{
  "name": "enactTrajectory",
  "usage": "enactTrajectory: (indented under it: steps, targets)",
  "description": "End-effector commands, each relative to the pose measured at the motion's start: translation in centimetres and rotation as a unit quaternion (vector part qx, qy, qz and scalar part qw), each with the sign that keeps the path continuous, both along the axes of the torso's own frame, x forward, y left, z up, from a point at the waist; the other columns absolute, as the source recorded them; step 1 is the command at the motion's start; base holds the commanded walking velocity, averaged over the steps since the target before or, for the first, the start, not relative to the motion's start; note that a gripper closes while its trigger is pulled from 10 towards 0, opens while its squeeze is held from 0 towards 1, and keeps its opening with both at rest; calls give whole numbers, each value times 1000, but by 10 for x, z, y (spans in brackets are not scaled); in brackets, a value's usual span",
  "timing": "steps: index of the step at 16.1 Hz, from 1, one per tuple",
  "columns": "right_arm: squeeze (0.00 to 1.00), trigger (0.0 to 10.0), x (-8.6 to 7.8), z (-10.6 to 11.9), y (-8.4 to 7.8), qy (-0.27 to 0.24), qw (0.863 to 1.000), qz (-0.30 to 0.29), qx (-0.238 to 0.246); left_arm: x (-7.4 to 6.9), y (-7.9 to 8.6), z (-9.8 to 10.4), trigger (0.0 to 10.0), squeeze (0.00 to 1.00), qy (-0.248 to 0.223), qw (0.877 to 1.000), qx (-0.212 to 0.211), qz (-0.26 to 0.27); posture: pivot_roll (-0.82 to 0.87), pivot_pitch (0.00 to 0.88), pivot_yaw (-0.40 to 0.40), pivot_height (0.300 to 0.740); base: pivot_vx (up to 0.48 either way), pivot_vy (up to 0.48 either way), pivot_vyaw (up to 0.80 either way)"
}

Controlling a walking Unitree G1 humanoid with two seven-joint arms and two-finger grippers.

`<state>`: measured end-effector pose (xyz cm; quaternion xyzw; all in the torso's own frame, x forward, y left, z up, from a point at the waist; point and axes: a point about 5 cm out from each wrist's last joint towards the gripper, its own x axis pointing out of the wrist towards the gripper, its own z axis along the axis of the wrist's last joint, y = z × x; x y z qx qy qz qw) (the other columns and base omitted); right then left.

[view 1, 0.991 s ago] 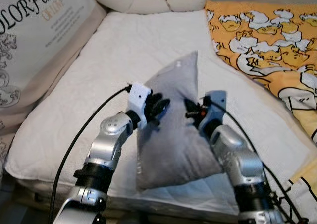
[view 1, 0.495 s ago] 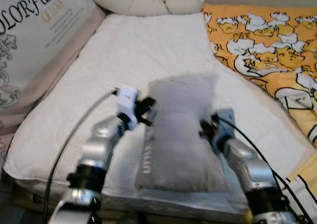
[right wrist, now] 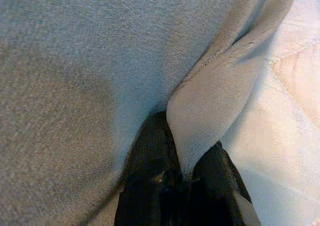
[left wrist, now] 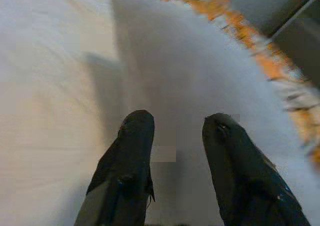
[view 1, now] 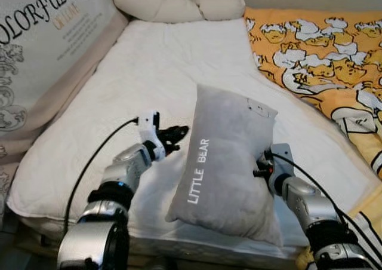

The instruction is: Clean up the room

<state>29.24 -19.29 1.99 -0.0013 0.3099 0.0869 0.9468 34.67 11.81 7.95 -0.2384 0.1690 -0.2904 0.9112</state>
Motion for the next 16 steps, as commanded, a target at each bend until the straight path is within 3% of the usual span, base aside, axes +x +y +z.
enactTrajectory:
  steps: [1, 5, 7, 10, 16]
  targets:
    - [0, 0, -12, -17, 3, 41, 999, 3, 1, 3, -1, 6, 10000, 1000, -7, 999, -36, -2, -128, 0, 113, 740, 0, 0, 0]
    - [0, 0, -18, -23, 6, 44, 999, -3, 12, -1, -17, 3, 10000, 1000, 16, 994, -95, -50, -135, 0, 128, 740, 0, 0, 0]
    - [0, 0, -19, -24, 7, 43, 999, -5, 13, -5, -23, -2, 10000, 1000, 21, 993, -91, -66, -139, 0, 134, 740, 0, 0, 0]
    - [0, 0, -14, -19, 11, 33, 999, -1, 19, -12, -27, -14, 10000, 1000, 32, 995, -52, -79, -155, 0, 141, 740, 0, 0, 0]
    - [0, 0, -15, -19, 9, 34, 999, 3, 15, -5, -4, -17, 10000, 1000, 27, 999, -23, 18, -157, 0, 141, 740, 0, 0, 0]
